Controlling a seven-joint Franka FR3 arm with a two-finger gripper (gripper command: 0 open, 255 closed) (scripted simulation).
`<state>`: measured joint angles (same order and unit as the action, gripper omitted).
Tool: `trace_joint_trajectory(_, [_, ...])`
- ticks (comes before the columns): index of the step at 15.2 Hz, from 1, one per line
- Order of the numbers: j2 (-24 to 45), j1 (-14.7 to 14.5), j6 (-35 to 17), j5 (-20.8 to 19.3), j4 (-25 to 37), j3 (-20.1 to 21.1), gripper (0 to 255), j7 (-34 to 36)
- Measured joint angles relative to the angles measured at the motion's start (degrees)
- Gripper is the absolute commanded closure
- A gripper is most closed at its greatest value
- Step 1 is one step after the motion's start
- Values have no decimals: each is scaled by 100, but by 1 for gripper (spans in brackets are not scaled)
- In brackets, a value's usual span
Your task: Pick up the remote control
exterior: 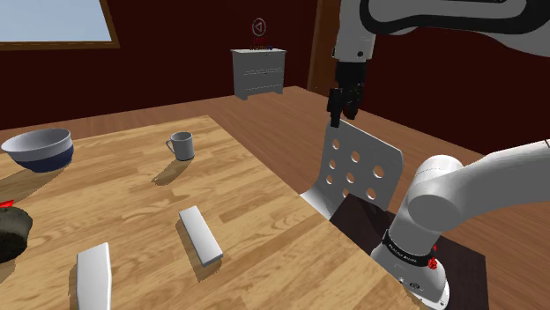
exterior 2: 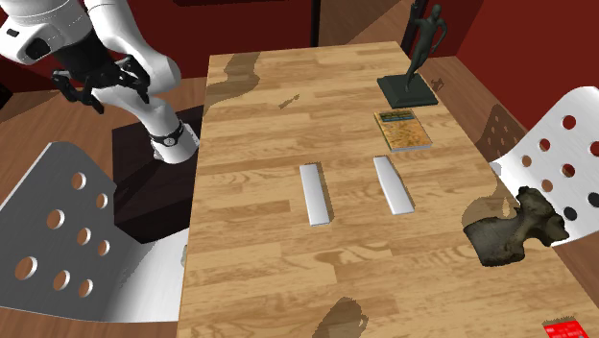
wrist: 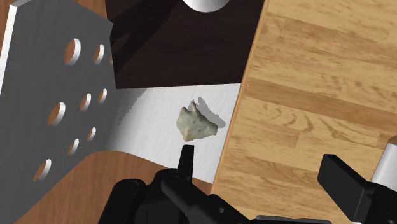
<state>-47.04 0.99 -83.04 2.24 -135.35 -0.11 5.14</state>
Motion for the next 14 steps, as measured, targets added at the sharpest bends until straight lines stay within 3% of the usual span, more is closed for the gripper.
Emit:
trace_joint_trajectory(3, [78, -37, -171, 82, -77, 109, 0, 103])
trace_joint_trajectory(14, [1175, -389, -1794, 760, -378, 1219, 0, 1124])
